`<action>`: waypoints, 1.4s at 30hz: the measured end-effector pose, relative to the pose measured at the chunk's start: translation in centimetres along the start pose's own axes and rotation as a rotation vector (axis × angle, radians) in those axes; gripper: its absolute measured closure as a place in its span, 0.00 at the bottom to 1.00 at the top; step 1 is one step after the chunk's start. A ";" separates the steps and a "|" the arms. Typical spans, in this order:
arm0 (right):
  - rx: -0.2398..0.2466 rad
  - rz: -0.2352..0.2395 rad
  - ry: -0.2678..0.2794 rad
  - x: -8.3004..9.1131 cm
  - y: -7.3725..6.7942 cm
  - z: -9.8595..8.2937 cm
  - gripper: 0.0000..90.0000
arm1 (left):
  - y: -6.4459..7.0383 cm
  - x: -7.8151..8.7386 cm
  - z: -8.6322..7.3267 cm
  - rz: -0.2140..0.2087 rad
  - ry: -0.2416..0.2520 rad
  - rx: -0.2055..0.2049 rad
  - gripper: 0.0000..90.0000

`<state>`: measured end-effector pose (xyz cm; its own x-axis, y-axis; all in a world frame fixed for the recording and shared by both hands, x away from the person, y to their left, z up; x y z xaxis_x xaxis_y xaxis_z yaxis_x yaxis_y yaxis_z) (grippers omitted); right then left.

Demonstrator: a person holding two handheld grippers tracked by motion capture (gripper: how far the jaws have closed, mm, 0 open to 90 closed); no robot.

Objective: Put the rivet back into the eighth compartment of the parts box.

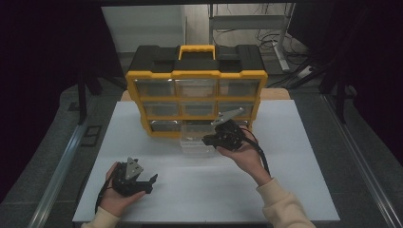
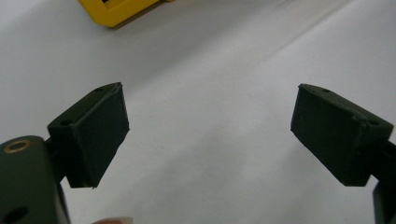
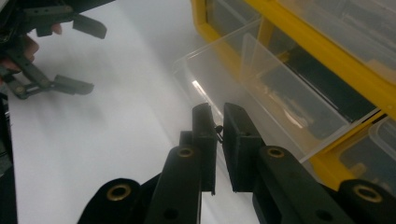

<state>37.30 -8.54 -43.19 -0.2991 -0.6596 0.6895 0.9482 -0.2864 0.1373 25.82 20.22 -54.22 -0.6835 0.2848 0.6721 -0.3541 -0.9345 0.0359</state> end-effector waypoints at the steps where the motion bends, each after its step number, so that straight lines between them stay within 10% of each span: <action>1: -0.010 -0.001 -0.001 -0.1 0.1 0.0 0.93 | 0.0 0.0 0.0 -0.001 0.000 0.003 0.13; 32: -0.083 -0.094 0.091 -2.9 1.6 -0.2 0.92 | -0.2 -0.1 -0.1 0.006 -0.008 0.001 0.13; 42: -0.107 -0.126 0.121 -2.7 1.5 -0.2 0.47 | -0.2 0.0 -0.1 0.005 -0.003 0.005 0.13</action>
<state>39.52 -7.32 -45.02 -0.4316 -0.6908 0.5801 0.8875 -0.4402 0.1360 25.83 20.43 -54.32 -0.6831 0.2797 0.6747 -0.3476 -0.9369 0.0365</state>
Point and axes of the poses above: each handheld gripper's, and its own axes: x roughly backward along the jaws, z roughly out of its top, y roughly to its right, the point moved 3 cm from there along -x, roughly forward along the jaws, and after that the axes turned 14 degrees about x, right-handed, at the moved point
